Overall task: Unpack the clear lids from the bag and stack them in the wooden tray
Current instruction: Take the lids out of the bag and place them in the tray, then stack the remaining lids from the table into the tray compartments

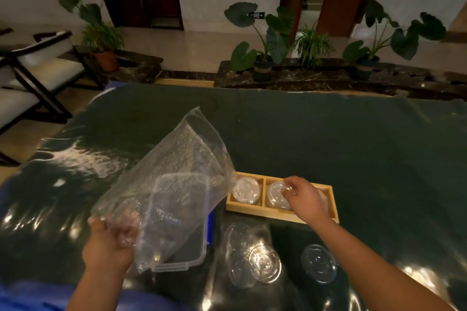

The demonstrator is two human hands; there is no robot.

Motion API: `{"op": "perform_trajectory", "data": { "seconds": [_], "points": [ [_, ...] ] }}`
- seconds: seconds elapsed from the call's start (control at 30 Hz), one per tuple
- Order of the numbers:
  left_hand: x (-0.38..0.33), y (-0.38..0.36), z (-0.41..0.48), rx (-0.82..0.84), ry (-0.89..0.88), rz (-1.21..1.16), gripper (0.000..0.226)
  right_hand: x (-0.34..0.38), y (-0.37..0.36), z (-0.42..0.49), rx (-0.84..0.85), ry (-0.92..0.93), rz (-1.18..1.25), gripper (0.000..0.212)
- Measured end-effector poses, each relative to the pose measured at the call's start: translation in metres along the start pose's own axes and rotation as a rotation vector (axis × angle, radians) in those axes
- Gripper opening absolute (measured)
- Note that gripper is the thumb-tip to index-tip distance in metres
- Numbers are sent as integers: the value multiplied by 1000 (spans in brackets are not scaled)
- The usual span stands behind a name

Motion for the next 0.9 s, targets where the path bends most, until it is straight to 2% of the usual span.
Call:
{"op": "perform_trajectory", "data": {
  "seconds": [0.17, 0.33, 0.47, 0.57, 0.73, 0.8, 0.83, 0.9],
  "points": [
    [-29, 14, -9, 210, 5, -189, 35, 63, -32, 0, 69, 87, 144, 26],
    [-60, 63, 18, 106, 5, -309, 37, 122, -77, -7, 164, 184, 161, 26],
    [-73, 94, 41, 110, 5, -512, 43, 153, -119, -20, 262, 217, 108, 25],
    [-70, 112, 57, 97, 74, -591, 38, 166, -150, -33, 338, 239, 44, 26],
    [-71, 135, 86, 29, 123, -601, 35, 170, -175, -44, 364, 278, -64, 34],
    [-74, 135, 98, 52, 100, -613, 31, 172, -178, -45, 360, 299, -108, 35],
    [-76, 138, 106, 8, 68, -540, 29, 172, -178, -46, 357, 305, -126, 36],
    [-75, 135, 115, 6, 100, -464, 45, 171, -179, -48, 351, 316, -152, 37]
  ]
}}
Point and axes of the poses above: each hand's wrist, its own z-axis towards the middle knuckle, its own y-axis out of the back of the hand, x = y × z, the point moved 9 cm from there along z, towards the middle knuckle, and after that the axes turned 11 degrees about y, right-handed, at the moved point
